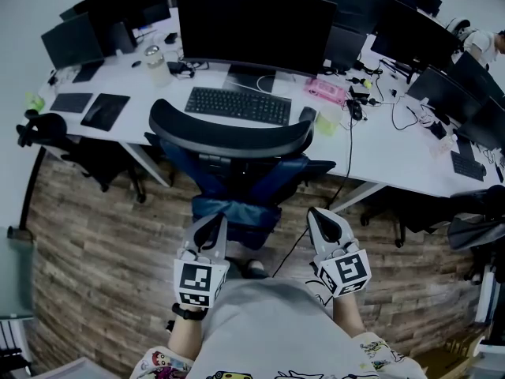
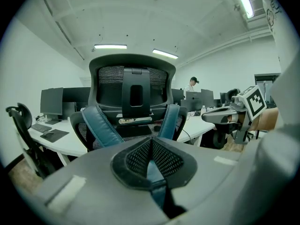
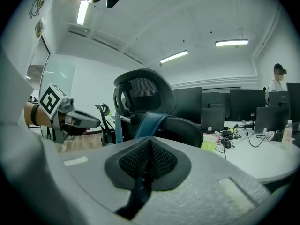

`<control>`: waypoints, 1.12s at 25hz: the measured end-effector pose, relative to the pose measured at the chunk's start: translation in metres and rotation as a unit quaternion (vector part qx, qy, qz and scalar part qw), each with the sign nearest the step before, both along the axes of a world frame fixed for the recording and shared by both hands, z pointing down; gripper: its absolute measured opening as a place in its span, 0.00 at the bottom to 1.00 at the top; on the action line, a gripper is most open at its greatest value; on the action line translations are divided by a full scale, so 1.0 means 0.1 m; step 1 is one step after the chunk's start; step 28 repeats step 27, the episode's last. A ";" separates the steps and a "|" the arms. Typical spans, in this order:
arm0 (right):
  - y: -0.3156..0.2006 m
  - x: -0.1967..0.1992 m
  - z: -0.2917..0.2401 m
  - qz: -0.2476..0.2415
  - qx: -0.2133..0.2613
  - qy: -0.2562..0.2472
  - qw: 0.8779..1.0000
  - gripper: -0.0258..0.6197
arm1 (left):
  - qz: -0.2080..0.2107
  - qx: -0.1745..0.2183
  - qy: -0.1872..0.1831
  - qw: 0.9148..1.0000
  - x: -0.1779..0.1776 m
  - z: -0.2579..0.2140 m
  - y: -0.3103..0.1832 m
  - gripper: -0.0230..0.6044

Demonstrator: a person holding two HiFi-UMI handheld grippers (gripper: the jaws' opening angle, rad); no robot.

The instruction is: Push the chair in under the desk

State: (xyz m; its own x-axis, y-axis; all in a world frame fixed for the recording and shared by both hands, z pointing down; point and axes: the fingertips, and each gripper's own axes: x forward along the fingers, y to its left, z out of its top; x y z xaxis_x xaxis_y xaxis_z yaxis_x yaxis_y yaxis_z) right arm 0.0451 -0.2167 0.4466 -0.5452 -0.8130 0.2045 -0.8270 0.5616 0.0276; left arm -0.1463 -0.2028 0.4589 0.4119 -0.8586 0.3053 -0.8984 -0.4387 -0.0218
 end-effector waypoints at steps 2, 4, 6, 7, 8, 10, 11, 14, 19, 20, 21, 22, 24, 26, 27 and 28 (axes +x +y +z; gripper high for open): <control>0.00 0.01 0.00 0.004 0.003 0.002 1.000 0.04 | -0.002 0.002 -0.002 1.000 -0.01 -0.01 0.00 0.05; 0.00 0.01 0.00 0.004 0.003 0.001 1.000 0.04 | -0.003 0.005 -0.001 1.000 -0.02 -0.02 0.00 0.05; 0.00 0.01 0.00 0.004 0.002 -0.001 1.000 0.04 | -0.003 0.003 0.002 1.000 -0.02 -0.03 0.00 0.05; 0.00 0.00 0.00 0.003 0.001 -0.002 1.000 0.04 | -0.003 0.002 0.003 1.000 -0.02 -0.04 0.00 0.05; 0.01 0.00 0.00 0.003 0.001 -0.002 1.000 0.04 | -0.003 0.002 0.002 1.000 -0.03 -0.04 0.00 0.05; 0.01 0.01 0.00 0.002 0.000 -0.004 1.000 0.04 | -0.005 0.003 0.000 1.000 -0.04 -0.03 0.01 0.05; 0.01 0.01 0.00 0.001 -0.001 -0.006 1.000 0.04 | -0.006 0.003 -0.001 1.000 -0.04 -0.03 0.01 0.05; 0.02 0.02 -0.01 0.002 -0.002 -0.009 1.000 0.04 | -0.006 0.004 0.000 1.000 -0.03 -0.04 0.02 0.05; 0.04 0.02 0.01 0.002 -0.005 -0.009 1.000 0.04 | -0.006 0.006 0.001 1.000 -0.03 -0.07 0.03 0.05; 0.04 0.01 0.01 0.001 -0.006 -0.009 1.000 0.04 | -0.007 0.007 -0.001 1.000 -0.04 -0.07 0.03 0.05; 0.05 0.01 0.02 0.000 -0.006 -0.008 1.000 0.04 | -0.007 0.007 -0.002 1.000 -0.05 -0.06 0.03 0.05; 0.05 0.01 0.02 -0.001 -0.007 -0.008 1.000 0.04 | -0.008 0.006 -0.002 1.000 -0.05 -0.06 0.04 0.05; 0.06 0.00 0.02 -0.002 -0.007 -0.009 1.000 0.04 | -0.009 0.006 -0.002 1.000 -0.06 -0.06 0.05 0.05; 0.07 0.00 0.02 -0.001 -0.007 -0.009 1.000 0.04 | -0.009 0.008 -0.004 1.000 -0.08 -0.06 0.07 0.05; 0.08 0.00 0.01 -0.001 -0.007 -0.009 1.000 0.04 | -0.010 0.009 -0.006 1.000 -0.08 -0.05 0.07 0.05; 0.08 0.00 0.01 -0.001 -0.007 -0.009 1.000 0.04 | -0.010 0.009 -0.006 1.000 -0.08 -0.05 0.07 0.05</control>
